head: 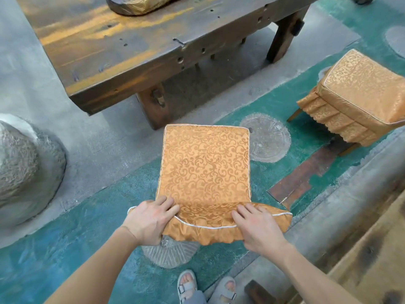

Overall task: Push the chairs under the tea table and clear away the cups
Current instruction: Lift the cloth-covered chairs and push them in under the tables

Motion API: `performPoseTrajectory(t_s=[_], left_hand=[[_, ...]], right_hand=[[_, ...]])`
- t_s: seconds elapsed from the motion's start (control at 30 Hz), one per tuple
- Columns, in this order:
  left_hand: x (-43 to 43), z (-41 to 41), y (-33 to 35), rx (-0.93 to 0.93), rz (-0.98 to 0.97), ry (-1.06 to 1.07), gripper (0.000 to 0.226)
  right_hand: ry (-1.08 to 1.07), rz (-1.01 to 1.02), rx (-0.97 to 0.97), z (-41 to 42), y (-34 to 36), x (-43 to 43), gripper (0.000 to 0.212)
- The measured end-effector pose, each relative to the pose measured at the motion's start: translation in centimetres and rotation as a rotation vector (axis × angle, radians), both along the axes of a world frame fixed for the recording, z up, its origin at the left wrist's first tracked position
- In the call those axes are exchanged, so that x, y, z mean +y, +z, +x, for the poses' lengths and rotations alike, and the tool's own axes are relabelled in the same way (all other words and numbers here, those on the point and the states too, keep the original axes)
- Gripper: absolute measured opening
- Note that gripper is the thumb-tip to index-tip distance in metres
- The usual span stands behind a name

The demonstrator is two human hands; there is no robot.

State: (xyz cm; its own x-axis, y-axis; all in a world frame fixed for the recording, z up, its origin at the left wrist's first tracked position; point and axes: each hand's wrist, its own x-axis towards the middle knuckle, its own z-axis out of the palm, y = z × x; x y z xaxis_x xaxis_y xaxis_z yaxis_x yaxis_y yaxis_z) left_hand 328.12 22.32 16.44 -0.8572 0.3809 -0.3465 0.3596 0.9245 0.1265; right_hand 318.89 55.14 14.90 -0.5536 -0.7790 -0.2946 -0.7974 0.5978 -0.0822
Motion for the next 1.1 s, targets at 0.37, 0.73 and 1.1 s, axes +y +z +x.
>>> performPoseTrajectory(t_s=[0.37,0.73,1.1], left_hand=[[2.7,-3.0,0.5,-0.111,-0.005,-0.037,0.047],[3.4,-7.5,-0.4,-0.028,0.058,-0.017,0.043],[-1.4,-19.2,-1.5,0.181,-0.001,0.026,0.035]], right_hand=[[0.079,-0.043,-0.011,-5.0,0.8,2.7,0.065],[0.1,-0.02,0.061,-10.7,0.7,2.8,0.047],[0.127,0.024,0.144,-22.3,0.3,-2.0,0.042]])
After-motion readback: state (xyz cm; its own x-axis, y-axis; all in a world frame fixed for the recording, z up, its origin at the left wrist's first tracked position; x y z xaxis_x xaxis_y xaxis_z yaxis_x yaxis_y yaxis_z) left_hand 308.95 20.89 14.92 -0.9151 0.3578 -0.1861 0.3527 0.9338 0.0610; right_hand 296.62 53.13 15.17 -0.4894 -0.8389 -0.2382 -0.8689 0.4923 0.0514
